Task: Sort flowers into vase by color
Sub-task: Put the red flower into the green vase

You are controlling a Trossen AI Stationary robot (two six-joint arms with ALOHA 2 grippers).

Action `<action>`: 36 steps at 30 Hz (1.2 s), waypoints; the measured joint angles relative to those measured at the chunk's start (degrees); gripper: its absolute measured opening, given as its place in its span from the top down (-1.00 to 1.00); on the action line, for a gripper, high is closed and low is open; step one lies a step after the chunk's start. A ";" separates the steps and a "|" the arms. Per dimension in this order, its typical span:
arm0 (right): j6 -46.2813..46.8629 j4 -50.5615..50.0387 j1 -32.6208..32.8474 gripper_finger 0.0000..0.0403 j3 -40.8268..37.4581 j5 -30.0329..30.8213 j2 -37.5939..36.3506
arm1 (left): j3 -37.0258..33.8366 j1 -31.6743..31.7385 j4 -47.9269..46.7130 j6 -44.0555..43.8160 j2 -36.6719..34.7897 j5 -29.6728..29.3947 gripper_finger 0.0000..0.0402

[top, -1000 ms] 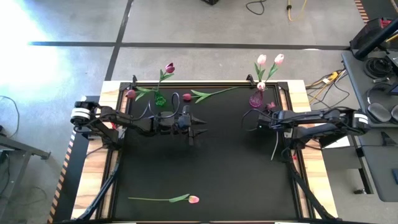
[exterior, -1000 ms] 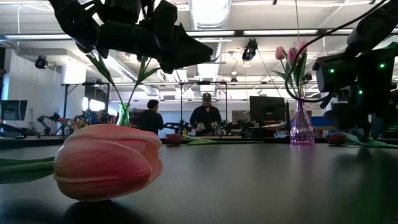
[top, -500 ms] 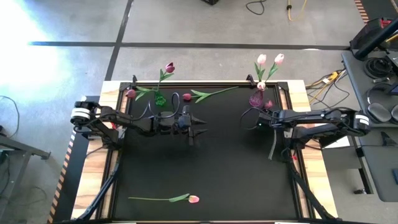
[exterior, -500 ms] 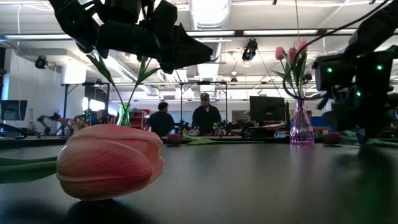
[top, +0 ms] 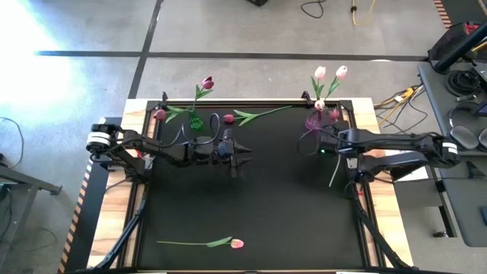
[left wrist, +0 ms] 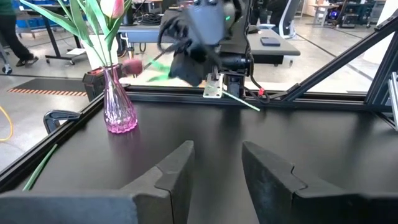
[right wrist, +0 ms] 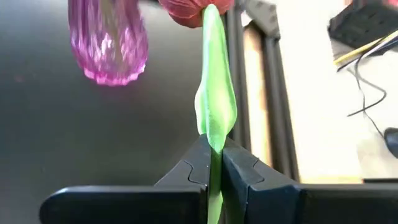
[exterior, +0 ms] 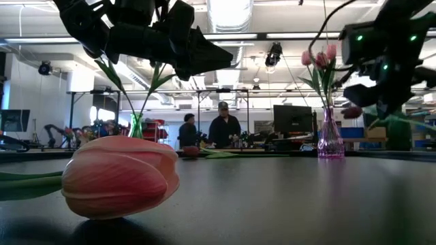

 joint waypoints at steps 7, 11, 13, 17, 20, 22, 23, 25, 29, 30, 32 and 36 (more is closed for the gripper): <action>11.12 -7.50 8.09 0.94 1.23 8.76 -5.39 | 0.00 -0.02 0.64 0.00 0.00 0.00 0.42; 11.58 -8.55 11.20 0.94 3.37 12.40 -6.21 | 0.00 0.02 0.75 0.00 -0.19 0.00 0.42; 11.60 -9.83 12.21 0.94 5.30 14.40 -6.12 | 0.13 0.04 0.77 0.01 -0.34 0.00 0.42; 11.18 -13.06 13.75 0.94 9.72 17.50 -5.56 | 0.26 0.27 1.13 0.22 -0.84 0.00 0.42; 9.25 -13.78 15.16 0.94 12.83 19.38 -5.52 | 0.26 0.57 1.07 0.24 -1.44 0.00 0.42; 7.45 -13.76 16.31 0.94 14.85 20.81 -5.52 | 0.28 0.77 0.96 0.24 -2.08 0.00 0.42; 6.62 -13.76 17.01 0.94 15.83 21.56 -5.52 | 0.28 0.97 0.84 0.24 -2.41 0.00 0.42; 4.03 -13.68 18.61 0.94 17.84 23.23 -5.33 | 0.28 1.40 0.38 0.57 -3.26 0.01 0.42; -1.08 -12.98 22.59 0.94 21.22 26.85 -4.34 | 0.31 2.46 -1.56 1.46 -5.37 -0.02 0.42; -2.45 -12.38 23.85 0.94 21.83 28.07 -3.98 | 0.31 2.74 -2.42 1.46 -5.84 -0.02 0.42; -6.01 -10.47 26.25 0.94 22.57 29.94 -3.14 | -0.07 3.30 -3.04 1.31 -6.62 -0.01 0.42; -13.82 -3.55 30.79 0.94 22.92 31.42 -1.01 | -1.25 4.45 -3.20 1.05 -7.15 3.61 0.42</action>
